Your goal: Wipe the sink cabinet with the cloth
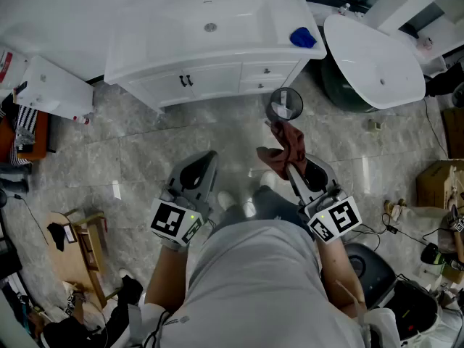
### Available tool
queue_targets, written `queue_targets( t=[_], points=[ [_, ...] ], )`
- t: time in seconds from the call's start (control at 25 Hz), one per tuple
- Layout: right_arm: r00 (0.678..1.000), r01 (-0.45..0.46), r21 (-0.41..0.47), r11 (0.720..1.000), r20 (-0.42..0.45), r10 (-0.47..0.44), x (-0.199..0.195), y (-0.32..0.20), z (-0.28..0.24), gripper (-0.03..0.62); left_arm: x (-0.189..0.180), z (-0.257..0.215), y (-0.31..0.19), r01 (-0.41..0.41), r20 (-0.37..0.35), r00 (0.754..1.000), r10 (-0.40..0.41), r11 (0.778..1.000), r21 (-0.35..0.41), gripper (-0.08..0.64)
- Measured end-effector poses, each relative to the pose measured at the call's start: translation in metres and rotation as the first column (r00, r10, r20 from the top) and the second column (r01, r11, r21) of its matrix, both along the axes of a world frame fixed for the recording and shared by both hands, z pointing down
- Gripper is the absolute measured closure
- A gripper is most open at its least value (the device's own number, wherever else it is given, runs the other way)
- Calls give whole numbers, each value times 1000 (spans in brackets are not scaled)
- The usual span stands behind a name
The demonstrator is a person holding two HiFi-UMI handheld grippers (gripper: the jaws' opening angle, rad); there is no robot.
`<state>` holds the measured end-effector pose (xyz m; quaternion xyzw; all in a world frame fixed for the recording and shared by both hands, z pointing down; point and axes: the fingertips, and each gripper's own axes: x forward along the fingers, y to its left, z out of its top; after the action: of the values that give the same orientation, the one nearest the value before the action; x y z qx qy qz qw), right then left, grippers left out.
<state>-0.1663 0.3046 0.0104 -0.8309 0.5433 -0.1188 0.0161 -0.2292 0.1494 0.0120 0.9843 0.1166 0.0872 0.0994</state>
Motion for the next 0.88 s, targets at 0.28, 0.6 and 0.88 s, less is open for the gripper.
queue_targets(
  t=[0.28,0.6,0.88],
  points=[
    [999,38,12,999,13,-38,22,12,3,486,20,-2,29,-2,12,1000,2,1000,28,549],
    [993,61,53,997,97,-66,70,38,13,486,63,1,58,17,52,998,-17,1000,9,549],
    [978,50,90,995,195,-67,121,57,30,486,97,10,71,79,110,990,-83,996,42,549]
  ],
)
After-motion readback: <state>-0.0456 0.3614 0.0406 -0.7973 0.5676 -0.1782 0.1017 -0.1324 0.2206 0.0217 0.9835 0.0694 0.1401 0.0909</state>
